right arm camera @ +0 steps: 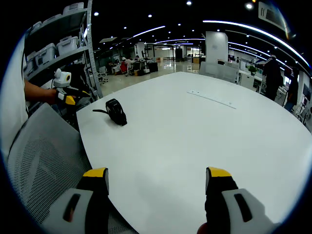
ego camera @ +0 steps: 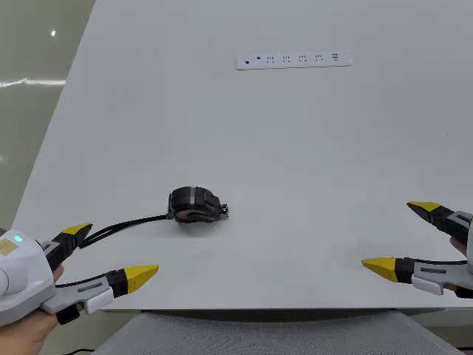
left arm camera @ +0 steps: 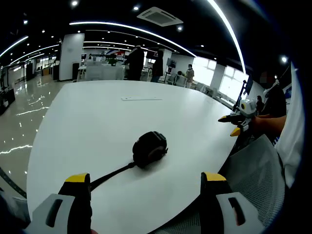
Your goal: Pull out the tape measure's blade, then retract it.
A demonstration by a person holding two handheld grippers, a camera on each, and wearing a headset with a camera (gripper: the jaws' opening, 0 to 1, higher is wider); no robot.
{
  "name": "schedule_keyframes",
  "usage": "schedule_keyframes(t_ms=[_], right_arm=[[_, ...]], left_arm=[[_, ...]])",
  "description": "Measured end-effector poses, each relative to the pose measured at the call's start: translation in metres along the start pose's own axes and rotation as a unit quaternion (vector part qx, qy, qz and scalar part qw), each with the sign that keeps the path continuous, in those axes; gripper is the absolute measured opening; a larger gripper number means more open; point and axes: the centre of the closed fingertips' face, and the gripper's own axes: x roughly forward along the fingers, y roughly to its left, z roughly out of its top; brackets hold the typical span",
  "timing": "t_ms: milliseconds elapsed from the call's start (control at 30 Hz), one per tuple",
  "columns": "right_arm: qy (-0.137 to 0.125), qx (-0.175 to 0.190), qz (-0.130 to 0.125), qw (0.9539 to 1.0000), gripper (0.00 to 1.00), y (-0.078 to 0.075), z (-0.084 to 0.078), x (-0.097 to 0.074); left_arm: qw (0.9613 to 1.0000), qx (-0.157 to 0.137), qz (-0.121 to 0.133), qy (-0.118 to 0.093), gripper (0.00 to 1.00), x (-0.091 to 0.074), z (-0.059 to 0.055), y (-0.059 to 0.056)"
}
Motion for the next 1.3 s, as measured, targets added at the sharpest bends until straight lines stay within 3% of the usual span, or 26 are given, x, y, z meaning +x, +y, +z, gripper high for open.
schedule_keyframes(t_ms=[1300], right_arm=[[0.000,-0.001,0.008,1.0000,0.81,0.0025,0.0020,0.0018]], left_arm=[[1.0000,0.005,-0.002,0.002,0.89,-0.0006,0.0003,0.0008]])
